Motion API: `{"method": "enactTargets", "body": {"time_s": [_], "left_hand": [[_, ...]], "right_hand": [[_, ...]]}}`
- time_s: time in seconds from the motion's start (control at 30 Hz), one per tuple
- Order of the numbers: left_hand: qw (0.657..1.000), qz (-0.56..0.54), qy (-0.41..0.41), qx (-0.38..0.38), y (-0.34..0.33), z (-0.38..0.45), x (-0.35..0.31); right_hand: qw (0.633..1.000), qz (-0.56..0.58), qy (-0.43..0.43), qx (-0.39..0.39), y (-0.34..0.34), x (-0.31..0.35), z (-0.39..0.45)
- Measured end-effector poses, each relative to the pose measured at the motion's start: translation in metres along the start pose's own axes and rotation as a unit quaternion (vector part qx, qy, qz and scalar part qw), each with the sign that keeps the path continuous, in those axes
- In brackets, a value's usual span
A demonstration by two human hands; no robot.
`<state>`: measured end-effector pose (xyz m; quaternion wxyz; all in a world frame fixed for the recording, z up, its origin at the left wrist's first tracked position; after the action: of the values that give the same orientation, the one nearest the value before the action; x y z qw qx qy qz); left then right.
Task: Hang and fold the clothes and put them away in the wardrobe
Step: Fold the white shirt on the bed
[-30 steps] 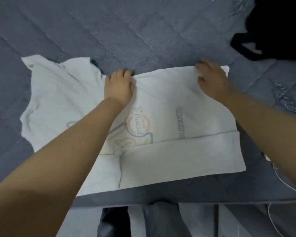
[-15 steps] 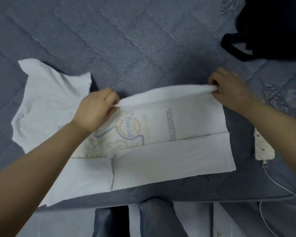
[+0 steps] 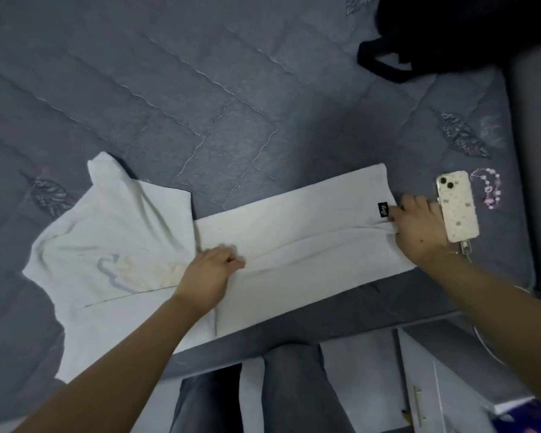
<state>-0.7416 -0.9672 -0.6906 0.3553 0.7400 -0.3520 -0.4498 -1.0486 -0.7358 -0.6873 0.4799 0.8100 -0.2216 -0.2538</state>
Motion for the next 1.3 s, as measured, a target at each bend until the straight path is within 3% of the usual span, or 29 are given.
{"method": "enactTargets", "body": {"time_s": [0.07,0.13,0.2,0.3,0.37,0.43,0.57,0.63,0.7,0.8,0.9,0.97,1.03,1.1,1.17,1.3], "left_hand": [[0.999,0.008,0.005,0.032,-0.003,0.001,0.0],[1.0,0.013,0.016,0.016,0.001,0.005,-0.001],[0.999,-0.014,0.036,-0.036,0.01,0.014,-0.005],[0.986,-0.057,0.059,-0.142,0.011,0.034,-0.018],[0.986,-0.041,0.083,-0.136,-0.004,0.05,-0.025],[0.991,0.013,0.119,-0.059,-0.032,0.06,-0.025],[0.987,0.075,0.137,-0.043,-0.068,0.065,-0.014],[0.986,0.076,0.133,-0.061,-0.075,0.066,-0.011],[0.987,0.074,0.129,-0.068,-0.077,0.066,-0.01],[0.99,0.046,0.125,-0.039,-0.072,0.066,-0.012],[0.992,-0.07,0.105,-0.01,-0.052,0.067,-0.012],[0.964,-0.231,0.111,-0.072,-0.017,0.058,-0.004],[0.918,-0.316,0.14,-0.196,0.027,0.036,0.022],[0.892,-0.285,0.182,-0.301,0.068,0.008,0.062],[0.879,-0.227,0.242,-0.342,0.094,-0.015,0.108],[0.846,-0.144,0.418,-0.298,0.106,-0.032,0.192]], "right_hand": [[0.998,-0.022,-0.031,0.058,-0.005,0.005,-0.009],[0.996,-0.012,-0.063,0.061,0.001,0.014,-0.015],[0.997,0.053,-0.061,-0.021,0.01,0.024,-0.017],[0.963,0.198,0.063,-0.173,0.029,0.065,-0.017],[0.95,0.243,0.134,-0.142,0.025,0.1,-0.008],[0.951,0.252,0.16,-0.08,0.008,0.123,0.008],[0.968,0.155,0.189,-0.06,-0.038,0.105,0.025],[0.977,0.144,0.144,-0.069,-0.048,0.079,0.028],[0.984,0.159,0.045,-0.067,-0.053,0.052,0.03],[0.984,0.165,-0.048,-0.046,-0.051,0.035,0.031],[0.976,0.189,-0.092,-0.063,-0.032,0.05,0.03],[0.959,0.24,-0.108,-0.102,-0.01,0.075,0.021],[0.933,0.327,-0.073,-0.131,0.015,0.115,0.007],[0.908,0.399,-0.011,-0.124,0.036,0.17,-0.008],[0.889,0.447,0.019,-0.093,0.048,0.228,-0.018],[0.837,0.54,-0.085,0.017,0.057,0.32,-0.007]]}}
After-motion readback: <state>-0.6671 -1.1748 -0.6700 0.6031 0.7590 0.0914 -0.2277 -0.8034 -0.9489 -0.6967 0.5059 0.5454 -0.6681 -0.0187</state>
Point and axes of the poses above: each hand's wrist, its own z-axis towards the middle knuckle, its own y-axis out of the back of the hand, x = y × z, the point moved 4 cm from there along z, towards the middle knuckle, and after that the axes turned 8 degrees about -x, right-handed, at the moved point
